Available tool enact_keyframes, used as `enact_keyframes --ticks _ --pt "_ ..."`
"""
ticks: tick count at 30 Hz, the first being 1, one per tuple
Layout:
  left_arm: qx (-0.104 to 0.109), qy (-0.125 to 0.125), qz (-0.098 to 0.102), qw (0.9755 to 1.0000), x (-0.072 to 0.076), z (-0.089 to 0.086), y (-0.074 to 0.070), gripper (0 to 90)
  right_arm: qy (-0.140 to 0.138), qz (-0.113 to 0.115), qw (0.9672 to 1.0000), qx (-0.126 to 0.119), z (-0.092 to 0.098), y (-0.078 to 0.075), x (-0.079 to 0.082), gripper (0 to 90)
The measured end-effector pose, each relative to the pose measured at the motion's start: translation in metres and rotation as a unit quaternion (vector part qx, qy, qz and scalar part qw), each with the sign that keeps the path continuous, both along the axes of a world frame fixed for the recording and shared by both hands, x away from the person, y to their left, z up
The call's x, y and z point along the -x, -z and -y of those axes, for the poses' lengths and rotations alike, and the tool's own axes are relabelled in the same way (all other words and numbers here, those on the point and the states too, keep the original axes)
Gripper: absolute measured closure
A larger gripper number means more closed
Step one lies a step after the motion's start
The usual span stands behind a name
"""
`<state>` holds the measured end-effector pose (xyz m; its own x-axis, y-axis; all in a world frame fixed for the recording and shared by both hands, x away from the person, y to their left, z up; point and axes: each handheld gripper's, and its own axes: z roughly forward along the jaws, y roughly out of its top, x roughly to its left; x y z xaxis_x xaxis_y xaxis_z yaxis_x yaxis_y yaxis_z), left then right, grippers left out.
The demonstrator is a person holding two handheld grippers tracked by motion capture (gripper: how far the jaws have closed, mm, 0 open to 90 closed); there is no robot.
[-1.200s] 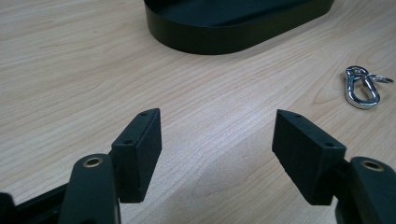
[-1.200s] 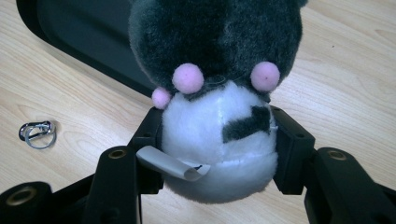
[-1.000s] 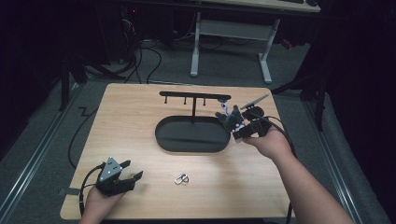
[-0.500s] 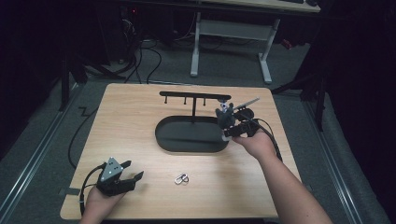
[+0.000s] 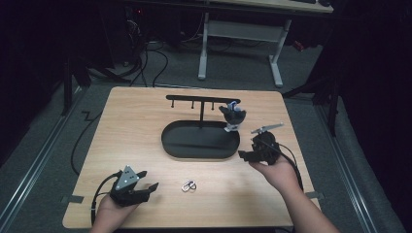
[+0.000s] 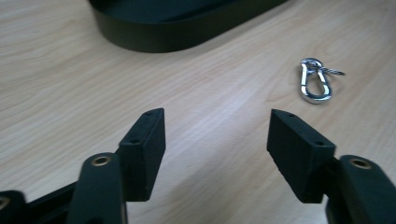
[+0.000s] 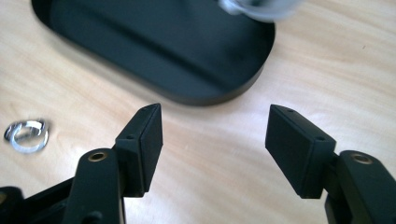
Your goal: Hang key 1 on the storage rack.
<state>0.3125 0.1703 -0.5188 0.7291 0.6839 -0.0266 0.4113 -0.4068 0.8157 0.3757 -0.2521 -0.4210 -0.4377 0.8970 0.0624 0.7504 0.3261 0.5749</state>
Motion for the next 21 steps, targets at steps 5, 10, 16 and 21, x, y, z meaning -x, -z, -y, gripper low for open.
enact_keyframes --ticks 5,10,16,21 --pt "-0.008 0.027 -0.006 0.9996 0.006 0.018 0.0 53.9 0.0 0.019 0.9996 -0.023 0.009 0.022 0.029 44.5" --pt "-0.01 0.024 -0.014 0.9996 0.006 0.028 0.002 66.5 0.001 0.043 0.9981 -0.044 0.015 0.044 0.053 56.4" --pt "-0.036 0.01 -0.019 0.9991 -0.003 0.045 0.004 86.0 0.009 0.068 0.9949 -0.074 0.019 0.075 0.081 90.0" --pt "-0.053 0.004 -0.027 0.9982 -0.015 0.068 0.009 90.0 0.009 0.071 0.9937 -0.086 0.021 0.088 0.093 90.0"
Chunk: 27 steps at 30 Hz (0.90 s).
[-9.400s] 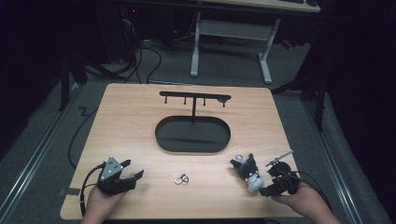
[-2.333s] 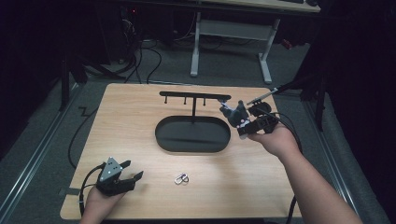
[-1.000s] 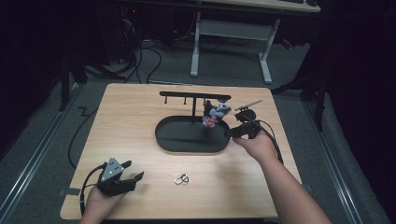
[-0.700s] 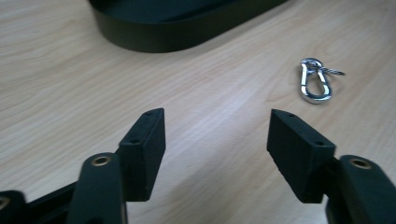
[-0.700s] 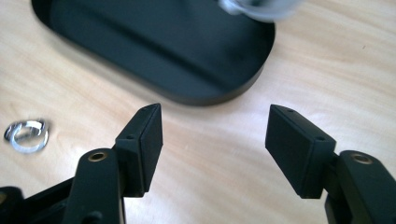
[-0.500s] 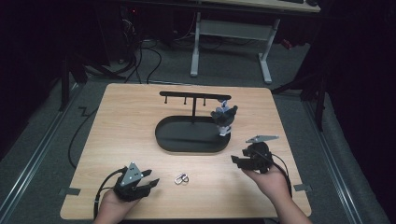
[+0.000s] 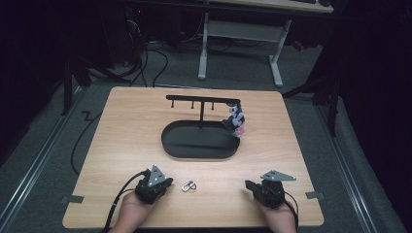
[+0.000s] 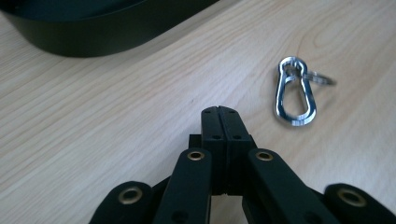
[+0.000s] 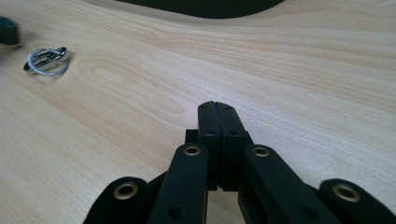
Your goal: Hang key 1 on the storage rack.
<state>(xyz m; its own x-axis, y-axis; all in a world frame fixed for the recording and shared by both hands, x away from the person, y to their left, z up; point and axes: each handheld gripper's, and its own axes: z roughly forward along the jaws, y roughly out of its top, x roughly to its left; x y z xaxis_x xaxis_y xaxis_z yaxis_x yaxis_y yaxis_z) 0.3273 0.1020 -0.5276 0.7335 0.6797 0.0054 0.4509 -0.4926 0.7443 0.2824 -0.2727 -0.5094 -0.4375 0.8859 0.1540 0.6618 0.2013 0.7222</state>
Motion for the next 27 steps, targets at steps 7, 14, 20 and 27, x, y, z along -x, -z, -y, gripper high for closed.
enact_keyframes --ticks 7,14,20,27 --pt "-0.008 0.016 0.0 0.9998 -0.002 0.028 0.002 90.0 -0.008 0.006 0.9996 -0.026 0.006 -0.001 0.006 86.5" --pt "-0.008 0.046 -0.008 0.9989 0.015 0.045 0.001 90.0 -0.024 0.004 0.9994 -0.025 0.001 0.0 0.006 85.1" --pt "0.0 0.084 -0.016 0.9963 0.024 0.078 0.0 89.9 -0.035 0.001 0.9991 -0.024 -0.002 0.0 0.005 84.2" --pt "-0.005 0.136 -0.007 0.9906 0.029 0.138 0.0 89.4 -0.031 -0.003 0.9992 -0.025 0.0 0.0 0.006 83.1"
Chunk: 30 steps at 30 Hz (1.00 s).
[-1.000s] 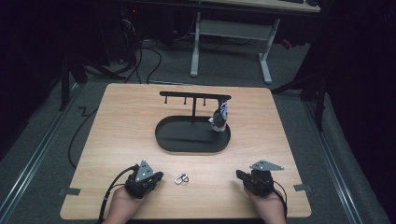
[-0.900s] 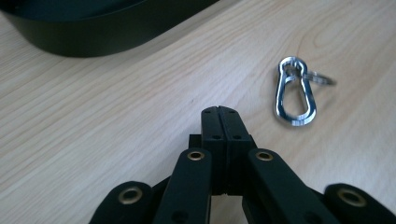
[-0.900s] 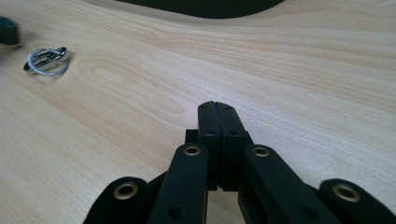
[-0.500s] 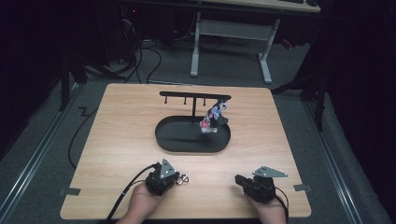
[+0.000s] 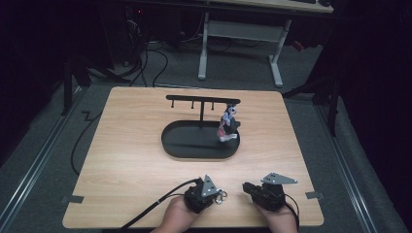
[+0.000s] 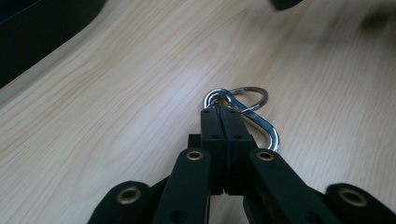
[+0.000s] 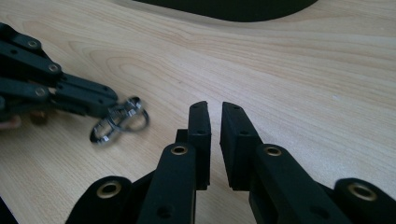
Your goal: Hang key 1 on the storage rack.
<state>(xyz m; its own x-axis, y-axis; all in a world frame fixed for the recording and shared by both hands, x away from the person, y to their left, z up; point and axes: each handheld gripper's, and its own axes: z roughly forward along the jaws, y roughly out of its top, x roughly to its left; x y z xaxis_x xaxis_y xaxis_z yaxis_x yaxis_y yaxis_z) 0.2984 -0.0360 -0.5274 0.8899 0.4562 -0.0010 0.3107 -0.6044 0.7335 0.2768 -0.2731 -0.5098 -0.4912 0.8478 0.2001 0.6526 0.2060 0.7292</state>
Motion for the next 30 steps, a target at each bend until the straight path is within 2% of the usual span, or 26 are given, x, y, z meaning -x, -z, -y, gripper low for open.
enact_keyframes --ticks 2,5,8,12,15,17,20,21,23,24,27,30 --pt "0.004 0.006 -0.003 1.0 0.0 0.007 0.0 88.6 0.0 -0.003 1.0 0.0 0.001 0.0 0.0 82.6" --pt "0.011 -0.003 -0.001 0.9999 -0.003 0.001 -0.002 87.0 -0.001 0.0 1.0 0.004 0.002 0.001 0.002 81.9" --pt "0.015 -0.037 0.006 0.9992 -0.011 -0.023 -0.004 84.7 -0.002 -0.001 0.9999 0.011 0.003 0.002 0.004 81.6" --pt "0.023 -0.082 0.022 0.9961 -0.021 -0.066 -0.008 78.2 0.001 -0.005 0.9998 0.017 0.005 0.003 0.005 79.9" --pt "0.021 -0.123 0.034 0.9916 -0.028 -0.111 -0.009 68.9 -0.002 -0.009 0.9996 0.025 0.005 0.003 0.009 77.1" --pt "0.009 -0.157 0.043 0.9866 -0.032 -0.145 -0.009 62.8 -0.003 -0.011 0.9995 0.03 0.005 0.003 0.012 74.6" --pt "0.001 -0.193 0.044 0.9802 -0.035 -0.186 -0.009 51.9 -0.004 -0.015 0.9991 0.039 0.003 0.003 0.017 70.9" --pt "0.0 -0.209 0.051 0.9766 -0.034 -0.201 -0.008 51.3 -0.008 -0.02 0.9988 0.043 0.002 0.003 0.018 69.0" --pt "0.01 -0.228 0.052 0.9722 -0.032 -0.219 -0.008 48.8 -0.014 -0.022 0.9981 0.056 -0.001 0.003 0.021 67.4" --pt "0.023 -0.24 0.049 0.9693 -0.031 -0.229 -0.007 47.5 -0.017 -0.024 0.9976 0.062 -0.004 0.004 0.022 66.5" --pt "0.051 -0.26 0.04 0.9634 -0.028 -0.244 -0.006 45.8 -0.023 -0.026 0.9967 0.073 -0.009 0.003 0.025 64.7" --pt "0.055 -0.263 0.047 0.9621 -0.028 -0.247 -0.007 44.7 -0.034 -0.03 0.9948 0.091 -0.012 0.001 0.023 62.5"
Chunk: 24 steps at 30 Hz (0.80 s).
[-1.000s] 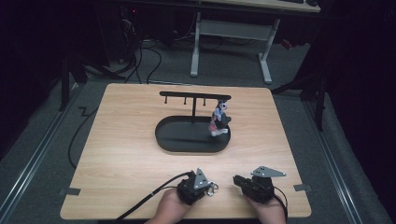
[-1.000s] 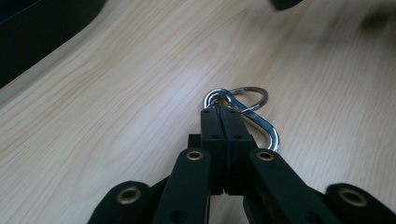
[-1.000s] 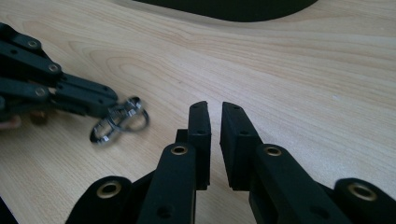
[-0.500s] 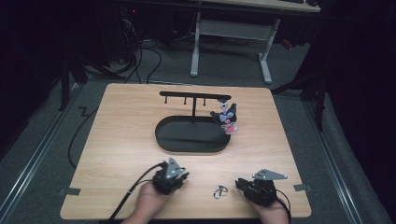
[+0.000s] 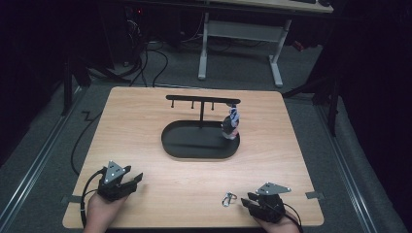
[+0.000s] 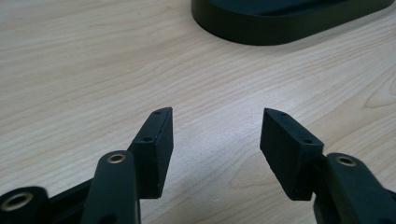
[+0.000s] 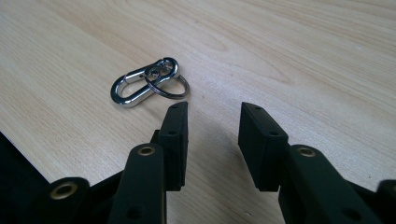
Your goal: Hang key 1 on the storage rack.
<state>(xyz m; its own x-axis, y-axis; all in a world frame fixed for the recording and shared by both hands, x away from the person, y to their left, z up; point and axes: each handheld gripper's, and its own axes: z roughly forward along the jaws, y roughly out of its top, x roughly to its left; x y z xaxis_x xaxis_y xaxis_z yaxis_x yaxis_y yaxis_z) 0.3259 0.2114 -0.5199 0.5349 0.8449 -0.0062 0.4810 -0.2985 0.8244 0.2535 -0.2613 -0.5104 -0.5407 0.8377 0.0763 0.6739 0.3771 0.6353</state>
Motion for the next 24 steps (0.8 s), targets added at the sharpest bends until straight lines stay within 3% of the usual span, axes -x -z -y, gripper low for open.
enact_keyframes --ticks 3,8,10,18,24 --pt "0.005 0.001 -0.007 1.0 -0.002 -0.001 0.003 44.7 -0.009 -0.009 0.9996 0.024 0.002 -0.004 -0.006 61.9" --pt "0.0 0.011 -0.01 0.9999 -0.003 -0.001 0.006 44.7 -0.011 -0.06 0.9967 0.054 0.004 -0.012 -0.015 60.4" --pt "0.008 0.011 -0.012 0.9998 -0.003 -0.002 0.006 44.7 -0.016 -0.072 0.995 0.068 0.002 -0.015 -0.018 60.3" --pt "0.011 0.023 -0.011 0.9996 -0.002 -0.002 0.006 44.3 -0.036 -0.12 0.9843 0.125 -0.013 -0.024 -0.027 58.2" --pt "0.014 0.03 -0.011 0.9994 -0.001 -0.001 0.005 44.1 -0.057 -0.138 0.9751 0.164 -0.023 -0.028 -0.032 57.0"
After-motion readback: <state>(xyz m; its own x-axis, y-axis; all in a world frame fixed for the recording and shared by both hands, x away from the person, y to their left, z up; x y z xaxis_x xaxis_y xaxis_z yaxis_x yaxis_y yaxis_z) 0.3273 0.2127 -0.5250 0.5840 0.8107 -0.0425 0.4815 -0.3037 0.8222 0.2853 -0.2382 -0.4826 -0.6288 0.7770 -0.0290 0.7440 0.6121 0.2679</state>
